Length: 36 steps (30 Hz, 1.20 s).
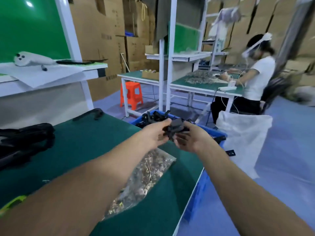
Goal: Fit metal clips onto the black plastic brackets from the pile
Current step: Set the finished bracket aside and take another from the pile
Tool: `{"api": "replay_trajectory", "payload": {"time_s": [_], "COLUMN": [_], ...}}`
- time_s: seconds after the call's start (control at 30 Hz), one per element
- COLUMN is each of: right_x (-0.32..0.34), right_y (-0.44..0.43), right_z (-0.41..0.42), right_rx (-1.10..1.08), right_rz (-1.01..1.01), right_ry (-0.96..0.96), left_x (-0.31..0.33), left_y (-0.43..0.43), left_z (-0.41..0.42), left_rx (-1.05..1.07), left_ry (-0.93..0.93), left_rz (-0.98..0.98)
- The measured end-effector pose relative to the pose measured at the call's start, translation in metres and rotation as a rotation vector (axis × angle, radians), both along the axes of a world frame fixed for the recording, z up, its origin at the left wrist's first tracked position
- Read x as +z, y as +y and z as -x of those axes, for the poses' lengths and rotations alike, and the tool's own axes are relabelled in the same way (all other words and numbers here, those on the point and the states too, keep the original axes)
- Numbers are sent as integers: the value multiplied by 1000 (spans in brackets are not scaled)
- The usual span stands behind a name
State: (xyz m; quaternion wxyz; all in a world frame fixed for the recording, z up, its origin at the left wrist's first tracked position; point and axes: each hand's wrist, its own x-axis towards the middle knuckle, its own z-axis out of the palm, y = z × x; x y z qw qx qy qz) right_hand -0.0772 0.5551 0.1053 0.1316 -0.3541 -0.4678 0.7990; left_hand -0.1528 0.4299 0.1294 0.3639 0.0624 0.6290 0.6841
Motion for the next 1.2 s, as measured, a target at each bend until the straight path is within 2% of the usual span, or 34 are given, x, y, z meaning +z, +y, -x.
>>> {"api": "replay_trajectory", "payload": {"time_s": [0.07, 0.17, 0.2, 0.37, 0.57, 0.67, 0.77, 0.83, 1.0, 1.13, 1.2], "right_x": [-3, -29, -36, -33, -3, 2, -7, -16, -33, -41, -43], "right_y": [20, 5, -9, -92, -195, -258, -323, -365, -456, -515, -536], "right_z": [19, 32, 35, 68, 107, 128, 148, 160, 174, 182, 185], "right_rx": [-30, 19, 29, 85, 446, 640, 823, 943, 1221, 1250, 1081], "right_rz": [-92, -528, -630, -856, -964, -954, -931, -939, -1049, -1100, -1264], "right_ry": [-105, -340, -360, -153, 57, 130, 157, 154, 118, 114, 157], "left_x": [2, 1, 0, -1, -3, -13, -32, -45, -72, -91, -100], "left_y": [4, -17, -29, -108, -223, -296, -378, -431, -524, -551, -544], "left_z": [10, 23, 28, 45, 53, 50, 40, 23, -29, -60, -69], "left_rx": [61, 19, 24, 258, 552, 726, 866, 960, 1041, 1021, 904], "left_ry": [8, 212, 302, 566, 736, 762, 741, 700, 631, 537, 502], "left_rz": [14, 97, 120, 151, 251, 328, 546, 624, 824, 937, 981]}}
